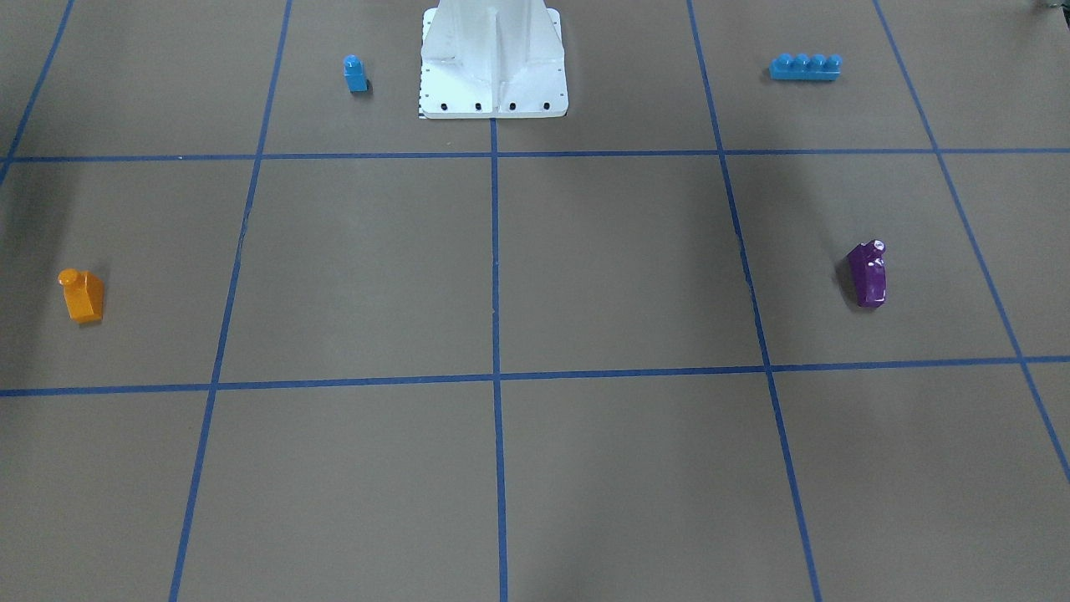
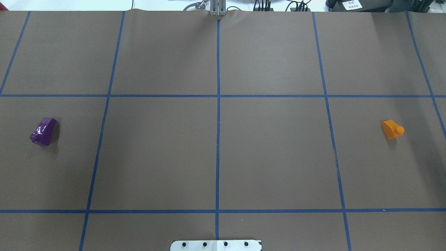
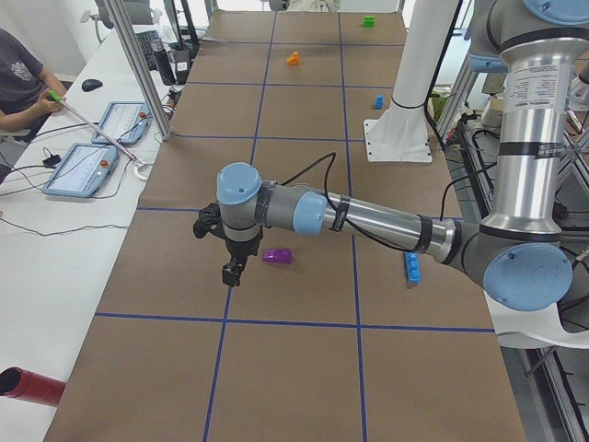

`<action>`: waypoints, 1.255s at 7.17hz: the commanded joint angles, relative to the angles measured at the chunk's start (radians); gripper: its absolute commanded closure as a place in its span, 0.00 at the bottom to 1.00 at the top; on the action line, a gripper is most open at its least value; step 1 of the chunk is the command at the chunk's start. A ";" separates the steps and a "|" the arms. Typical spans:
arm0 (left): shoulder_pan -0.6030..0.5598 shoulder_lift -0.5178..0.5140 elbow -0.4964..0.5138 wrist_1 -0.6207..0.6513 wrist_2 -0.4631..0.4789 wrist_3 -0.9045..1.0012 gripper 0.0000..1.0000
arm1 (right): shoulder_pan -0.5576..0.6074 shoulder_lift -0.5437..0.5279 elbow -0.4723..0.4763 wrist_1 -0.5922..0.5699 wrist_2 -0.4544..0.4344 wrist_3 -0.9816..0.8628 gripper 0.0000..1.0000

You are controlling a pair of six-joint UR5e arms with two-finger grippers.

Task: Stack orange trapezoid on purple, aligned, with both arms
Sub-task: 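Lower the left gripper onto the purple trapezoid block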

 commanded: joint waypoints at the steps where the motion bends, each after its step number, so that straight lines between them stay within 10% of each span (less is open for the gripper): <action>1: 0.143 -0.005 -0.029 -0.088 0.002 -0.351 0.00 | 0.000 0.002 -0.007 0.001 0.000 0.011 0.00; 3: 0.290 0.118 -0.025 -0.413 0.041 -0.682 0.00 | 0.000 -0.004 -0.020 0.033 0.001 0.011 0.00; 9: 0.587 0.106 0.062 -0.552 0.246 -0.912 0.00 | -0.002 0.004 -0.017 0.048 0.007 0.017 0.00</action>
